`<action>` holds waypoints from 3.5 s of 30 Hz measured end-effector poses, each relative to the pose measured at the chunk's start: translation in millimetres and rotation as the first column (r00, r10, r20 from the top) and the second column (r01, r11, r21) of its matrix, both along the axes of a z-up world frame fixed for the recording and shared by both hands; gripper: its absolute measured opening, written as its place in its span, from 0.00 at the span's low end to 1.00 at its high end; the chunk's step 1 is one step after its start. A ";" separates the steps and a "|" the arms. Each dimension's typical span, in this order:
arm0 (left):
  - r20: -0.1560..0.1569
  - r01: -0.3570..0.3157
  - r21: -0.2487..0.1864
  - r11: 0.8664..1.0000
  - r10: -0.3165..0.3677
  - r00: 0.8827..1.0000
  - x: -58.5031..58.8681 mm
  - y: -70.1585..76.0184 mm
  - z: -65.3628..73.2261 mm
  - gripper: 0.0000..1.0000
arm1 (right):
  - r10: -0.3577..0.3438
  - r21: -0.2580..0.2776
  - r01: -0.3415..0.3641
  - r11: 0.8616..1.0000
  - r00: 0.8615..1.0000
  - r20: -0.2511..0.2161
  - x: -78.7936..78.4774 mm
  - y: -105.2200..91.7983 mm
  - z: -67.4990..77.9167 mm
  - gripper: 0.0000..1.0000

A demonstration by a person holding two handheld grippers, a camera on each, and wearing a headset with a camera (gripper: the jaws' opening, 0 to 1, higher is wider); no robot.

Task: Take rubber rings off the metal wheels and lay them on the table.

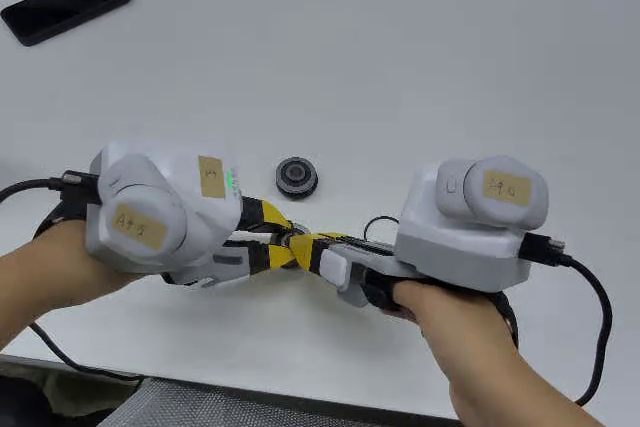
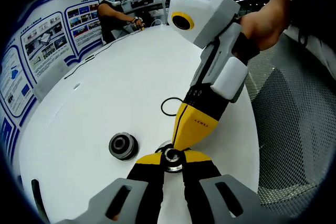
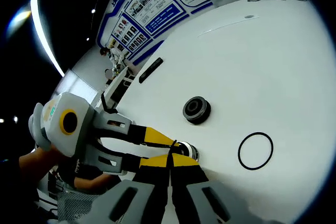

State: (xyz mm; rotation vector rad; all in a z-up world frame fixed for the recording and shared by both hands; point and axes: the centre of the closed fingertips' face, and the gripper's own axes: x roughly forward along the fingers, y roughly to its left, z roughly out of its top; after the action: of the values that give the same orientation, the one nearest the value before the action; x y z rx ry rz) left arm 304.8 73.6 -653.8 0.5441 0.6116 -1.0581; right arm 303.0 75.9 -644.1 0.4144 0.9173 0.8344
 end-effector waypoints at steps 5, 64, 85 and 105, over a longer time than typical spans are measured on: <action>-0.034 -0.040 -0.016 0.999 0.039 0.999 1.1 1.2 -0.6 0.13 | -0.012 0.026 0.013 1.000 0.999 -0.030 -0.6 0.2 0.4 0.02; 0.076 -0.227 -0.198 0.953 0.246 0.966 3.6 30.0 73.0 0.33 | -0.369 0.055 0.390 0.919 0.901 -0.226 31.1 -98.9 -20.2 0.02; 0.077 -0.232 -0.193 0.954 0.250 0.965 4.2 32.4 72.0 0.32 | -0.429 -0.034 0.430 0.902 0.889 -0.159 40.9 -113.5 -26.1 0.06; 0.058 -0.216 -0.190 0.958 0.231 0.971 26.4 29.5 66.3 0.31 | -0.464 0.158 0.459 0.874 0.886 -0.009 79.1 -118.3 27.3 0.17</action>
State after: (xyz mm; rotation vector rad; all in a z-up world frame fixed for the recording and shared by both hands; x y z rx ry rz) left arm 331.1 103.1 -587.5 0.3458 0.4870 -0.8630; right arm 382.1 -42.4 -616.8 0.7252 0.6841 0.4686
